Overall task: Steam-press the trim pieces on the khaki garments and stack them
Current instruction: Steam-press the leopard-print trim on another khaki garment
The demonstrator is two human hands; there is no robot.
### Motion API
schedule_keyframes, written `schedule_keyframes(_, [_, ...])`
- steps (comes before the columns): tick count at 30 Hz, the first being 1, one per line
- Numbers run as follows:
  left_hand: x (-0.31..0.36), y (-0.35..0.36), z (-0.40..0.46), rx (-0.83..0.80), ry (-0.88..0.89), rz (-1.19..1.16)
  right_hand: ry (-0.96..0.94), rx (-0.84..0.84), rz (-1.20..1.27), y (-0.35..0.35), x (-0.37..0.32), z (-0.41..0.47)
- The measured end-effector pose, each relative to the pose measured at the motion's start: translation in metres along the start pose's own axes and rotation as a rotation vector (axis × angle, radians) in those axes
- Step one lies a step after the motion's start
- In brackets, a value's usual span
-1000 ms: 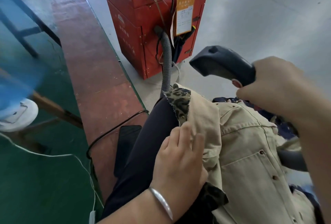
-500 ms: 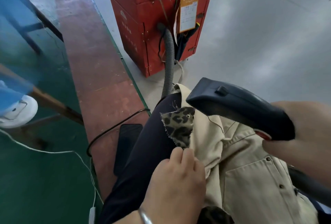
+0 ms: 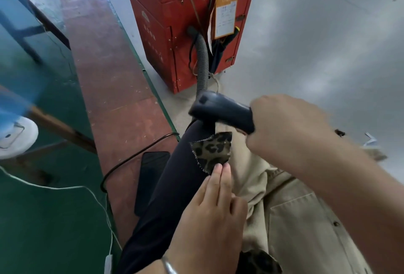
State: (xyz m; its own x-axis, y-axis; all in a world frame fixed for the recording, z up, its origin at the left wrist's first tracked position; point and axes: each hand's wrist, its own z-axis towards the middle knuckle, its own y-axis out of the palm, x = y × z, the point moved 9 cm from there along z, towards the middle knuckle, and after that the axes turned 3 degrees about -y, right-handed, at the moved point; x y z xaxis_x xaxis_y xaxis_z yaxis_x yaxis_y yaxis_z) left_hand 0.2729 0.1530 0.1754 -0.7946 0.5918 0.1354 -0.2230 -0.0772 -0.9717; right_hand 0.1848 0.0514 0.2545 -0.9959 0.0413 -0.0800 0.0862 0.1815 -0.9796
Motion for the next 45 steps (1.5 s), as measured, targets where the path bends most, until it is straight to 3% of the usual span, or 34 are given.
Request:
schedule_keyframes(3, [-0.001, -0.004, -0.001, 0.018, -0.002, -0.003, 0.05, 0.066, 0.04, -0.023, 0.011, 0.002])
schedule_keyframes(5, [-0.002, -0.005, -0.002, 0.025, 0.01, 0.005, 0.079, 0.02, 0.04, -0.023, 0.028, 0.0])
schedule_keyframes(7, [-0.003, -0.004, -0.003, 0.029, 0.02, 0.0, 0.028, -0.153, -0.005, -0.002, 0.03, 0.001])
schedule_keyframes(8, [-0.003, -0.003, -0.004, 0.026, 0.02, -0.009, -0.049, -0.317, -0.022, 0.016, 0.028, -0.01])
schedule_keyframes(10, [-0.003, -0.001, -0.004, 0.017, 0.013, -0.029, -0.113, -0.408, 0.039, 0.027, 0.025, -0.013])
schedule_keyframes(11, [-0.003, -0.001, -0.003, 0.017, 0.004, -0.034, 0.01, -0.461, 0.191, 0.032, 0.026, -0.017])
schedule_keyframes(13, [-0.004, -0.003, -0.003, 0.03, -0.016, -0.038, 0.134, -0.407, 0.017, 0.029, 0.03, -0.022])
schedule_keyframes(15, [-0.004, -0.004, -0.003, 0.045, -0.017, -0.033, 0.067, -0.232, -0.111, 0.015, 0.017, -0.023])
schedule_keyframes(20, [-0.009, -0.008, -0.006, 0.041, -0.013, -0.091, 0.138, 0.054, 0.153, -0.017, 0.04, -0.009])
schedule_keyframes(24, [-0.017, -0.012, -0.01, 0.042, -0.01, -0.198, 0.157, -0.029, 0.264, -0.021, 0.073, -0.038])
schedule_keyframes(28, [-0.017, -0.011, -0.01, 0.043, -0.031, -0.197, 0.096, -0.158, 0.119, 0.017, 0.072, -0.048])
schedule_keyframes(36, [-0.027, -0.012, -0.005, 0.006, -0.047, -0.229, 0.18, 0.032, 0.303, 0.021, 0.085, 0.011])
schedule_keyframes(43, [-0.034, -0.024, 0.016, -0.17, -0.097, -0.291, 0.329, 0.118, 0.478, 0.011, 0.155, -0.037])
schedule_keyframes(45, [-0.036, -0.04, 0.015, -0.128, -0.063, -0.137, 0.339, 0.113, 0.466, 0.015, 0.165, -0.057])
